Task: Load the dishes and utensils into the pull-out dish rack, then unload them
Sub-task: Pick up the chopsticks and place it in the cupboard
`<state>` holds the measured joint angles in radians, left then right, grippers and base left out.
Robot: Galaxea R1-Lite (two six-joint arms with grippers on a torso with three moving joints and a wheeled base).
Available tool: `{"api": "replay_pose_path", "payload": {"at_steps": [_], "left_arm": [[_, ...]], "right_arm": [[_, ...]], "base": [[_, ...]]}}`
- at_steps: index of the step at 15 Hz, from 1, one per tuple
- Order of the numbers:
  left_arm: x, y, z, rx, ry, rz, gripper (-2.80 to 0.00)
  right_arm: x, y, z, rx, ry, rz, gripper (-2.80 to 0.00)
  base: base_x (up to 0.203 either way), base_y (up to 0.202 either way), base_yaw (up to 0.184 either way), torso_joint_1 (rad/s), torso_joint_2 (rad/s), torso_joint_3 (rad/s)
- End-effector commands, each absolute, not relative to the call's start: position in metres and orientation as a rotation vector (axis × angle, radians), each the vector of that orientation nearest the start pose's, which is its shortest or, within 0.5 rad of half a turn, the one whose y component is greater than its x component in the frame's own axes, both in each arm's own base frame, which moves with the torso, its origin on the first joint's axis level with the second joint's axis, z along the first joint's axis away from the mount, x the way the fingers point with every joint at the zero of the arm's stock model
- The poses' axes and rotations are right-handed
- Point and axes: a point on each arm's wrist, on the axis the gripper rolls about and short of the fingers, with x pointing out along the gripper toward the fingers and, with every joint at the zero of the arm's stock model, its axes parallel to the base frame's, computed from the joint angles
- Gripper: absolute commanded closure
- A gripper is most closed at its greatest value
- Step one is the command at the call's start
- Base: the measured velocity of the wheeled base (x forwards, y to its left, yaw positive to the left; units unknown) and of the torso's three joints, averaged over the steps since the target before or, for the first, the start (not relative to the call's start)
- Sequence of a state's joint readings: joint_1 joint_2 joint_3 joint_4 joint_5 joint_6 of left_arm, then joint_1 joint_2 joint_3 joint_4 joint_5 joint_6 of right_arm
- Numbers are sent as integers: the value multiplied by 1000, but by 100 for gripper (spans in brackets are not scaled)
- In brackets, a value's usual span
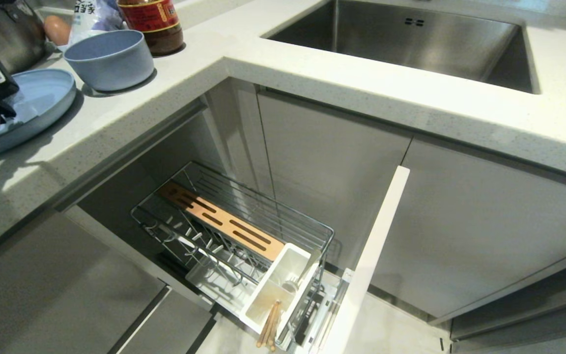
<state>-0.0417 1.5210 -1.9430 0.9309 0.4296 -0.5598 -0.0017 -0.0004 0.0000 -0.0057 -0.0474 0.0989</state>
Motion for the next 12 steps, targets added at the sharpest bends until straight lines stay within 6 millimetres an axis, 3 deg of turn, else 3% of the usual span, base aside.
{"api": "replay_pose_path", "payload": {"at_steps": [1, 8, 12], "left_arm": [[186, 1, 399, -435, 337, 497, 0], [128, -11, 422, -468, 224, 343, 0], [93, -32, 428, -513, 235, 69, 0]], "right_arm": [[-23, -1, 76, 100, -13, -49, 0], [-23, -1, 76, 100, -13, -49, 0], [-23, -1, 76, 100, -13, -49, 0]], "base": [[0, 0, 0, 0, 0, 0], [0, 0, 0, 0, 0, 0], [0, 0, 0, 0, 0, 0]]}}
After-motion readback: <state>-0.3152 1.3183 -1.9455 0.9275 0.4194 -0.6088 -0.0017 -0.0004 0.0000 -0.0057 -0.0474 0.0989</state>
